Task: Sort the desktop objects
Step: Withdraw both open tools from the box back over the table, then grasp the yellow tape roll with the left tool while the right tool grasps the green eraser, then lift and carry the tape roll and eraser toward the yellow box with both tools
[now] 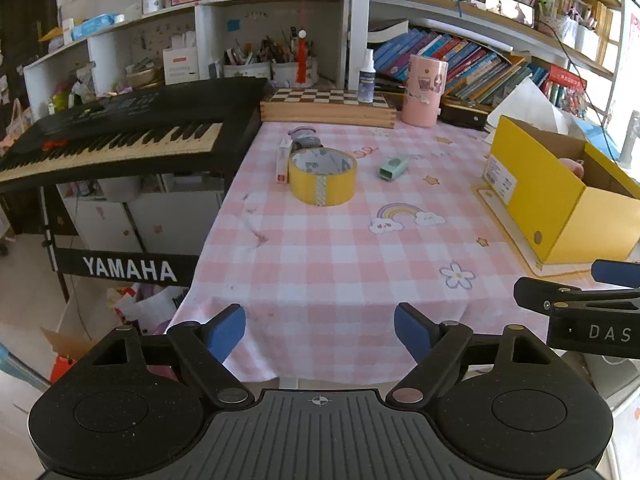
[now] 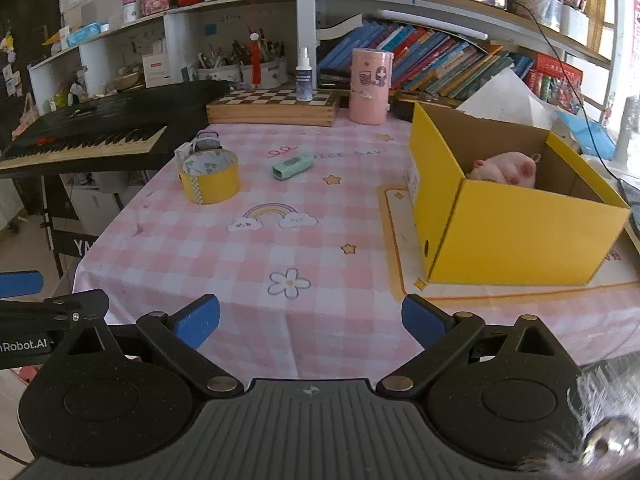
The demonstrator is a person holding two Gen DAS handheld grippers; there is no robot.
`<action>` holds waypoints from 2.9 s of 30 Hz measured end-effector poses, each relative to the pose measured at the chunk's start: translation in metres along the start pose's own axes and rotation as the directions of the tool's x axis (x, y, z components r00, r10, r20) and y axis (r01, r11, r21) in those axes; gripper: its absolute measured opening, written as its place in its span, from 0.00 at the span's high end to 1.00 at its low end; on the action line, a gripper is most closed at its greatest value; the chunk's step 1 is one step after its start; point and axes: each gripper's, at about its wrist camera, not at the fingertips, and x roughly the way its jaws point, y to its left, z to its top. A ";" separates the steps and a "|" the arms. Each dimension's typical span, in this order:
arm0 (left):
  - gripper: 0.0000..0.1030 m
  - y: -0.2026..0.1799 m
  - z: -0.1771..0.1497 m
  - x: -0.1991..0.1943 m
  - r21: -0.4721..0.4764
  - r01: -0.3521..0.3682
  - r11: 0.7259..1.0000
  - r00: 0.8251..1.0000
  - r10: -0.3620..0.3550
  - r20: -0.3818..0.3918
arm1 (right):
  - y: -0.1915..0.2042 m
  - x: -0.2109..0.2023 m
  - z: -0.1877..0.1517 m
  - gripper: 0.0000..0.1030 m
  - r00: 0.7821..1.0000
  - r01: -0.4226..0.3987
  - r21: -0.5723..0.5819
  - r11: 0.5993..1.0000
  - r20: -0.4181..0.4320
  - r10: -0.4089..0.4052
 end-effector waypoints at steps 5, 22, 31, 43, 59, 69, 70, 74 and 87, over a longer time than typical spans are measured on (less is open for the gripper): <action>0.18 -0.005 0.014 0.022 0.001 -0.005 1.000 1.000 0.005 -0.019 | -0.005 0.022 0.013 0.05 1.000 -0.011 -0.011 1.000 -0.013 0.011; 0.17 -0.026 0.079 0.094 -0.014 -0.054 0.998 0.998 0.053 -0.033 | -0.040 0.096 0.086 0.16 0.997 -0.081 -0.025 0.996 -0.001 0.081; 0.16 -0.028 0.112 0.139 -0.035 -0.128 0.991 0.991 0.126 -0.047 | -0.038 0.139 0.130 0.16 0.992 -0.123 -0.078 0.989 0.017 0.125; 0.16 -0.034 0.130 0.205 0.003 -0.139 0.990 0.985 0.138 -0.107 | -0.006 0.215 0.168 0.16 0.980 -0.187 -0.316 0.930 -0.124 0.155; 0.13 -0.033 0.133 0.234 0.021 -0.162 0.987 0.979 0.164 -0.120 | 0.007 0.296 0.189 0.14 0.897 -0.386 -0.407 0.828 -0.377 0.232; 0.14 -0.029 0.128 0.220 -0.012 -0.102 0.995 0.991 0.100 -0.094 | -0.006 0.308 0.184 0.35 0.873 -0.419 -0.346 0.840 -0.409 0.267; 0.14 -0.029 0.127 0.216 -0.013 -0.094 0.996 0.992 0.092 -0.090 | -0.008 0.306 0.185 0.35 0.873 -0.420 -0.341 0.841 -0.405 0.272; 0.14 -0.030 0.125 0.200 -0.026 -0.059 0.998 0.996 0.058 -0.070 | -0.012 0.300 0.185 0.35 0.874 -0.408 -0.303 0.861 -0.402 0.272; 0.14 -0.021 0.123 0.133 -0.039 0.031 0.999 0.999 -0.029 0.041 | -0.028 0.215 0.182 0.35 0.936 -0.317 -0.181 0.931 -0.220 0.275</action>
